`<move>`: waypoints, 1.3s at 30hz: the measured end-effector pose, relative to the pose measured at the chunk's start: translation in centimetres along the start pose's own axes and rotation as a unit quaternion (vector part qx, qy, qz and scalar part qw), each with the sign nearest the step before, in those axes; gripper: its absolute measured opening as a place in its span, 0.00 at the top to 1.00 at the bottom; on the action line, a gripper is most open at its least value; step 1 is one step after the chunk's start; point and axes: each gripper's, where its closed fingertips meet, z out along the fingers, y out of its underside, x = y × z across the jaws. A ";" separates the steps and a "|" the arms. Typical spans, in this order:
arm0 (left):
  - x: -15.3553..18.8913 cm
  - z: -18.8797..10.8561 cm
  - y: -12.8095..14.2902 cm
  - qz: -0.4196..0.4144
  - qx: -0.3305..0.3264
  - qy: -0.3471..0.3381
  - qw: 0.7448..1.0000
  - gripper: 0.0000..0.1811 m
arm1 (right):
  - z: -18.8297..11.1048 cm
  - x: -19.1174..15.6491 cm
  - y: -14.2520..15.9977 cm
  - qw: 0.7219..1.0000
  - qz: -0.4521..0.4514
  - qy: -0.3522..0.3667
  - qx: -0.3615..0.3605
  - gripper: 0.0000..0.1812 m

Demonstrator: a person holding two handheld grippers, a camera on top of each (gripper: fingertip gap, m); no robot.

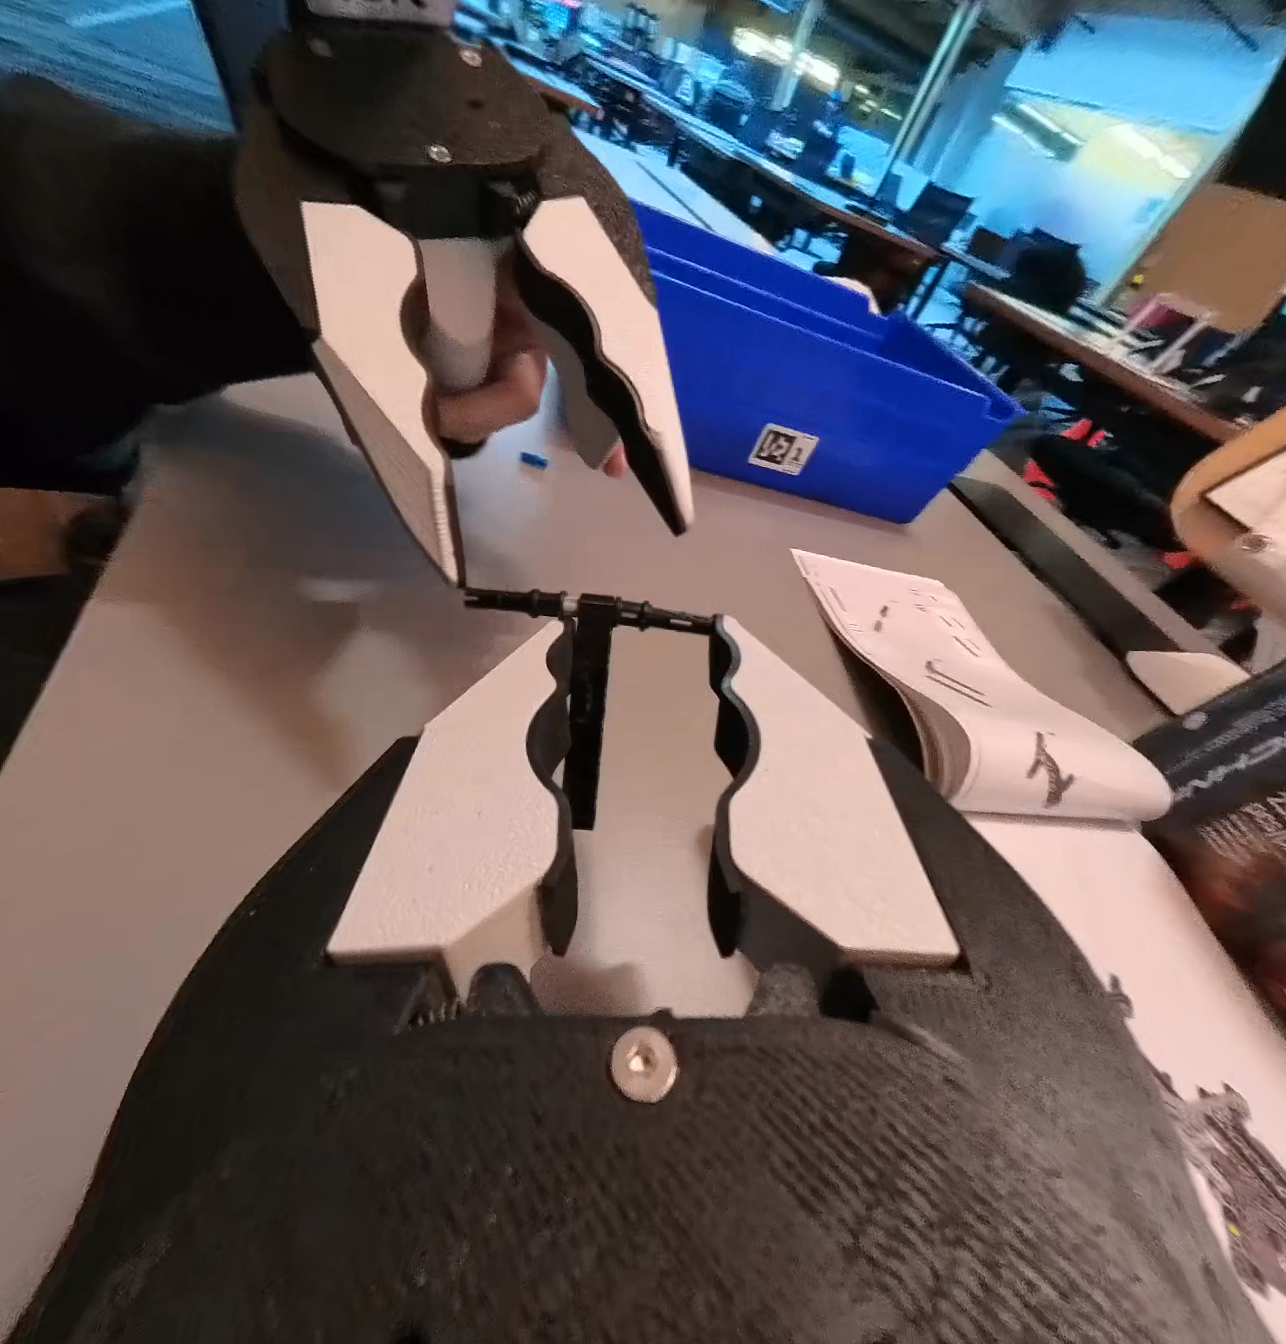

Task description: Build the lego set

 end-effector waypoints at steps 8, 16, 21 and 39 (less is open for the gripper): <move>2.0 1.7 1.2 -0.002 -0.024 0.047 0.999 0.67 | 0.2 -1.9 0.7 0.998 -0.016 -0.052 -0.018 0.81; 2.5 1.9 1.4 0.003 -0.010 0.062 0.998 0.75 | 0.3 -1.7 0.9 0.998 -0.047 -0.040 -0.023 0.81; 2.5 1.5 0.8 -0.029 0.008 0.072 0.997 0.79 | 0.1 -0.4 0.4 0.998 -0.053 -0.003 -0.018 0.81; 1.3 1.6 0.9 0.010 -0.019 0.018 1.000 0.92 | 0.5 0.3 2.1 0.998 0.003 0.014 -0.066 0.81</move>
